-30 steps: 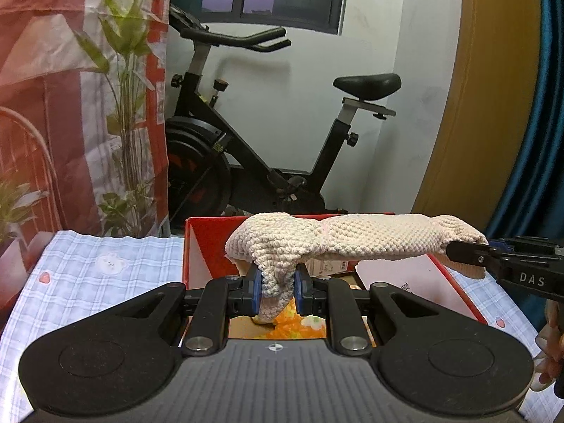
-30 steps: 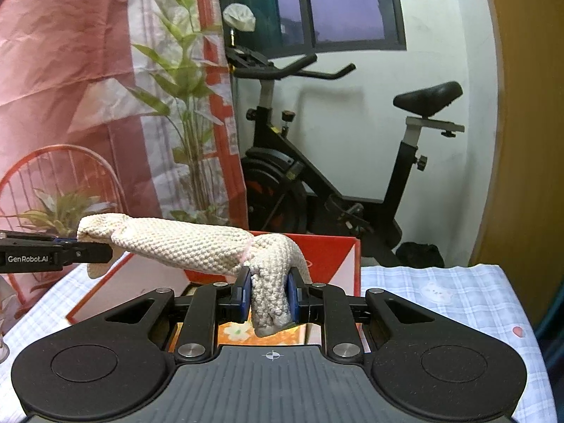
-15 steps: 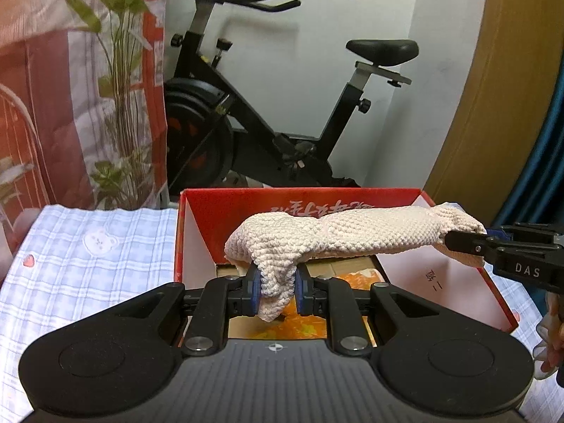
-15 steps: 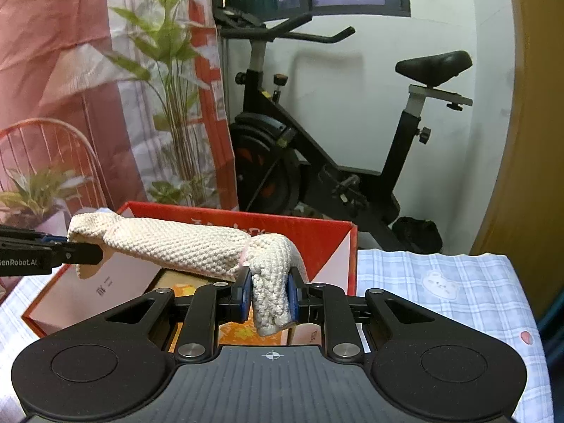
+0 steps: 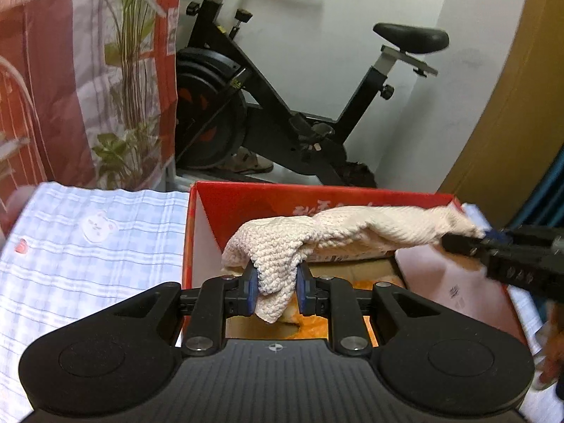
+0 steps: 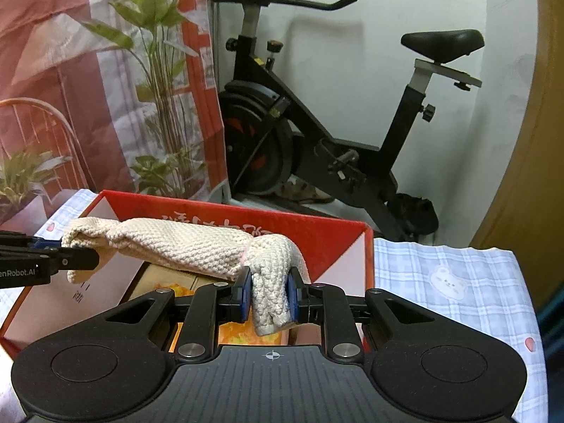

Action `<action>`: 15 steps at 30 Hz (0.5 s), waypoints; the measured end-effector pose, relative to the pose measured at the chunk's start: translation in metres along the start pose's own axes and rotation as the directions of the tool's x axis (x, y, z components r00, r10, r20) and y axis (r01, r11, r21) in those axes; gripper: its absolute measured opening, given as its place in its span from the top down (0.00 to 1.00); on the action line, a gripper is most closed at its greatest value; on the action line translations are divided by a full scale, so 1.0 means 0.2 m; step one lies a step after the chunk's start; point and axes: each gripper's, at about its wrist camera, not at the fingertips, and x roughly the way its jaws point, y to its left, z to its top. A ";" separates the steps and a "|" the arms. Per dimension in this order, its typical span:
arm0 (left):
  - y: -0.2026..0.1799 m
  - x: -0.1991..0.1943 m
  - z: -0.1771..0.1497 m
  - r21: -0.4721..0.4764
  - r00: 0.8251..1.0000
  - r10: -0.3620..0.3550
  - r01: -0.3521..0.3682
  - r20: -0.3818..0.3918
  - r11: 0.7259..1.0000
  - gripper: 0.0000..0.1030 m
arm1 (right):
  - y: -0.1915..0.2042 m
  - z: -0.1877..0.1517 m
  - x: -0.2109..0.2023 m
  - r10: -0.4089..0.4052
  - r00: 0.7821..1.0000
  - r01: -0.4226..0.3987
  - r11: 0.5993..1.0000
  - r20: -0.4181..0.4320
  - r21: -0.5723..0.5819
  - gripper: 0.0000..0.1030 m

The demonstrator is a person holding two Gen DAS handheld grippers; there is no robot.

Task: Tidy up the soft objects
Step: 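Lift the cream knitted towel with both grippers and carry it over the red box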

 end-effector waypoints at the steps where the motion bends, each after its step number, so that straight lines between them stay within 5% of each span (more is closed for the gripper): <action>1: 0.01 0.01 0.01 -0.013 1.000 -0.009 0.009 -0.004 1.000 0.79 | 0.01 0.01 0.01 0.002 1.000 -0.002 1.000 -0.006 -0.006 0.82; 11: 0.01 0.16 0.06 0.009 0.996 0.014 -0.013 -0.084 1.000 0.79 | 0.04 0.07 0.21 -0.020 0.993 0.017 0.999 -0.117 -0.029 0.82; 15: 0.00 0.18 0.06 0.034 0.996 0.015 -0.013 -0.085 0.999 0.72 | 0.03 0.08 0.27 -0.019 0.988 0.017 1.000 -0.156 -0.016 0.82</action>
